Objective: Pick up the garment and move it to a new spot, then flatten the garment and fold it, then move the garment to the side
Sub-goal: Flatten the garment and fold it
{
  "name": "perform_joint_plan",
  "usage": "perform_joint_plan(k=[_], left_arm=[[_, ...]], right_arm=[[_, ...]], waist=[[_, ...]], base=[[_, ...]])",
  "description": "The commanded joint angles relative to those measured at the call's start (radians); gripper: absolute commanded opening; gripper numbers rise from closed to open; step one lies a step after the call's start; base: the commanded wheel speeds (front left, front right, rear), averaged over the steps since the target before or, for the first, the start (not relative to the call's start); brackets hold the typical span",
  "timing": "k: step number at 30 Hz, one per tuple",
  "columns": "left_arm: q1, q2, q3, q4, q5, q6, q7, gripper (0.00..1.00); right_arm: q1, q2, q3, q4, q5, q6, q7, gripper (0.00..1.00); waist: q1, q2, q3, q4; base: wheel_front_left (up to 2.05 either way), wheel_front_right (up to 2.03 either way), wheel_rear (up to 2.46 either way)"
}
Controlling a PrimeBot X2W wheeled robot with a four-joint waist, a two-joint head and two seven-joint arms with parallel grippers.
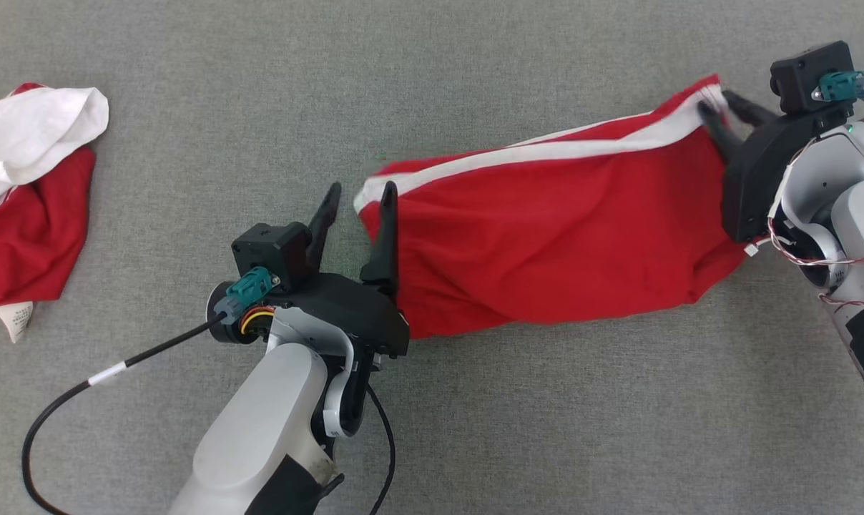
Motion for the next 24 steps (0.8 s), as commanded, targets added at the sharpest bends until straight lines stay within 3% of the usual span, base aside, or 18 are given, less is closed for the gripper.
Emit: perform_joint_plan(k=[1,11,17,24], left_arm=[[-0.012,-0.002,-0.003,0.012,-0.011,0.004,-0.017,1.00],[0.081,0.060,0.022,-0.031,0.085,0.004,-0.097,1.00],[0.233,0.111,0.094,-0.199,0.260,0.031,-0.098,1.00],[0.408,0.079,0.233,-0.362,0.353,0.003,-0.098,1.00]], right_arm=[[-0.015,0.007,0.009,0.011,0.013,-0.003,-0.010,1.00],[0.011,-0.005,0.027,0.034,0.078,-0.003,-0.034,1.00],[0.063,-0.010,-0.006,0.065,0.149,-0.003,-0.007,1.00],[0.113,-0.013,-0.058,0.105,0.214,-0.003,0.037,1.00]], waist=[[-0.0001,-0.0002,-0.004,-0.005],[-0.0001,-0.0002,-0.067,-0.031],[-0.0001,-0.0002,-0.112,-0.033],[-0.0001,-0.0002,-0.128,-0.021]], base=[[0.00,0.00,0.00],[0.00,0.00,0.00],[0.00,0.00,0.00],[0.00,0.00,0.00]])
